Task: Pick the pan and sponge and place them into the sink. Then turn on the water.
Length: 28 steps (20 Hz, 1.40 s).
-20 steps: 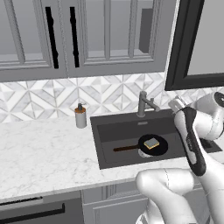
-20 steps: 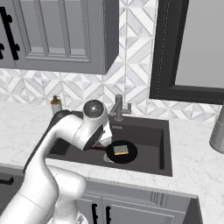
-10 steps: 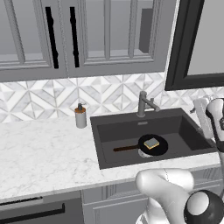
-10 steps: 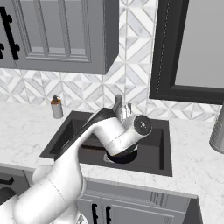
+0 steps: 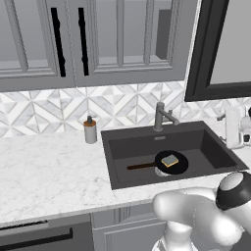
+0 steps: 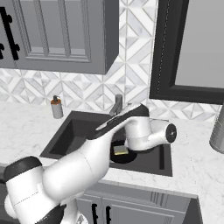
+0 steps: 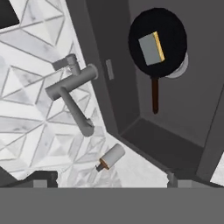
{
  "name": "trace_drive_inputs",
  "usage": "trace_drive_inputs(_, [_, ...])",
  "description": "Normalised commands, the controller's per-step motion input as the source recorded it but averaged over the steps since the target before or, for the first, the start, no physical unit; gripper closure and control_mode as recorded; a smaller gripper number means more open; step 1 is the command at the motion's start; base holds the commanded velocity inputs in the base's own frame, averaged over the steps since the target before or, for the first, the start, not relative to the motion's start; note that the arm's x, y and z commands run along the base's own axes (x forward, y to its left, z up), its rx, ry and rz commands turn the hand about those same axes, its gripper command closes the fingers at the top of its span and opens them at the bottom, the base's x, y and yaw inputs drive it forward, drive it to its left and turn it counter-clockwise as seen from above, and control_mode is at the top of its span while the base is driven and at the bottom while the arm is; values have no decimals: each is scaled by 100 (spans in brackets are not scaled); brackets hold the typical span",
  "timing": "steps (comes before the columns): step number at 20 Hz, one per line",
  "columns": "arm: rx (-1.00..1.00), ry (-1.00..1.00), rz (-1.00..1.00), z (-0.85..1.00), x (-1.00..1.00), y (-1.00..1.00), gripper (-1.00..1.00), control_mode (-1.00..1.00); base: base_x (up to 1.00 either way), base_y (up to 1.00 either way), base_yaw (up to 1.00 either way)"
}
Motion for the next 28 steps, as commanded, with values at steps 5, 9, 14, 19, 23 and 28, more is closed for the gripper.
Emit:
trace_drive_inputs(5, [6, 22, 0, -43, 54, 31, -100, -100, 0, 0, 0])
trace_drive_inputs(9, [0, 27, -1, -56, 49, 43, -100, -100, 0, 0, 0])
trace_drive_inputs(14, [4, 1, -19, -37, 17, 4, -100, -100, 0, 0, 0])
trace_drive_inputs(19, [12, 0, -23, -27, 5, 0, -100, -100, 0, 0, 0])
trace_drive_inputs(23, [20, 8, -21, 0, 0, 0, -100, -100, 0, 0, 0])
trace_drive_inputs(28, [28, 9, -25, 10, 0, -5, -100, -100, 0, 0, 0])
